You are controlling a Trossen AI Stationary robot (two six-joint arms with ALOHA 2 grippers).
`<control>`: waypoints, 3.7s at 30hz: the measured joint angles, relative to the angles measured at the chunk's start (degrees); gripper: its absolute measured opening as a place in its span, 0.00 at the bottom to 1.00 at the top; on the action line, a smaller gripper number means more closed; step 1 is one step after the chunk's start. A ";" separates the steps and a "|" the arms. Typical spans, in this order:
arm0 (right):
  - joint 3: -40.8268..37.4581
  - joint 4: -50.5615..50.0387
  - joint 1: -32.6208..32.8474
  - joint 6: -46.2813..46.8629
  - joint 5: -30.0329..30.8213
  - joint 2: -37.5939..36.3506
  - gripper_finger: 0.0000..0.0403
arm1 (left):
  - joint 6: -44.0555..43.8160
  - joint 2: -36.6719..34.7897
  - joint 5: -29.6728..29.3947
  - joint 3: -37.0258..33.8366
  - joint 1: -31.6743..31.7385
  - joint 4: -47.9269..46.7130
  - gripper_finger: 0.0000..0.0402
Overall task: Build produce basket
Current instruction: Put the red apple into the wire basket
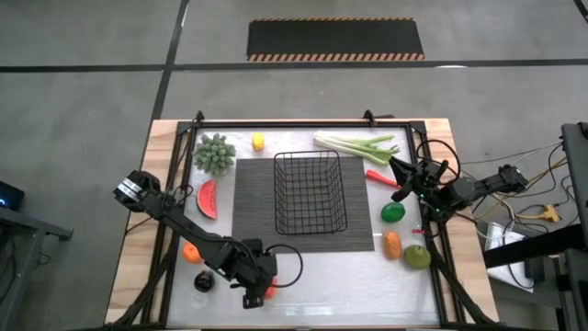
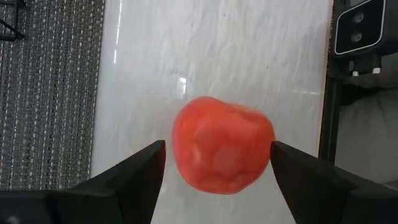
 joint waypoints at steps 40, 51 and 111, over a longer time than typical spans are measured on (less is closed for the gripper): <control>0.00 -1.22 0.00 0.84 -0.01 0.00 0.11 | 0.05 -0.46 -1.90 -10.14 -1.60 15.13 0.89; 0.00 -1.39 0.00 0.92 -0.01 0.00 0.11 | 0.05 -0.52 -1.95 -10.14 -1.86 15.15 0.64; 49.23 -7.00 0.01 -16.50 -39.90 51.59 0.20 | 56.69 -19.80 -44.17 -31.36 3.97 89.51 0.60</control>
